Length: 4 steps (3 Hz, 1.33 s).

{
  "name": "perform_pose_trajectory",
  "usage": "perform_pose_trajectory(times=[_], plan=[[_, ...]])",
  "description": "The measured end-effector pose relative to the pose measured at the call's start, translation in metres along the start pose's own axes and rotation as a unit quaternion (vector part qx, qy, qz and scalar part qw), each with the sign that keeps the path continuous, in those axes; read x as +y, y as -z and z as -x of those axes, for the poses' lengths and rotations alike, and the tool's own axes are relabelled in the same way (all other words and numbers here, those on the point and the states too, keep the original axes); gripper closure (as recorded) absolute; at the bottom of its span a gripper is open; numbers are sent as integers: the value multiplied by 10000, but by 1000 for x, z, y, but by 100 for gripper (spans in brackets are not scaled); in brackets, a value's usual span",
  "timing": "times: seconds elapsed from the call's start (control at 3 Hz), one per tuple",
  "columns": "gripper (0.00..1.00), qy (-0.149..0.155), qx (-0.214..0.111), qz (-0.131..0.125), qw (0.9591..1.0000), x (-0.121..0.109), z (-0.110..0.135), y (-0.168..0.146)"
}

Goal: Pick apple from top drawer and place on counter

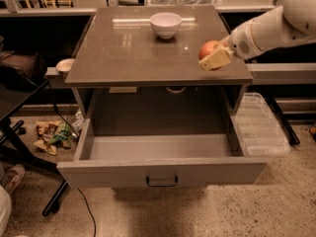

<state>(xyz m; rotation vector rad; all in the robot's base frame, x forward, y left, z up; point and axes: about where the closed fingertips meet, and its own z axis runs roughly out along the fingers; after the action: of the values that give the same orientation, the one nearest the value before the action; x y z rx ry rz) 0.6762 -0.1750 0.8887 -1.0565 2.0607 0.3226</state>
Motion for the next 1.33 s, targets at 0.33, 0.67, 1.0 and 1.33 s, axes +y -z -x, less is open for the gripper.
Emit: perform_pose_trajectory(times=[0.33,0.67,1.0,1.33], plan=[[100,-163,141,-56,9998,-12,22,-18],[100,-396,319,-143,9986,-22,30,-43],[100,-614,448,-195,9969,-30,29,-65],[83,-771,517,-186,9955,-34,25,-84]])
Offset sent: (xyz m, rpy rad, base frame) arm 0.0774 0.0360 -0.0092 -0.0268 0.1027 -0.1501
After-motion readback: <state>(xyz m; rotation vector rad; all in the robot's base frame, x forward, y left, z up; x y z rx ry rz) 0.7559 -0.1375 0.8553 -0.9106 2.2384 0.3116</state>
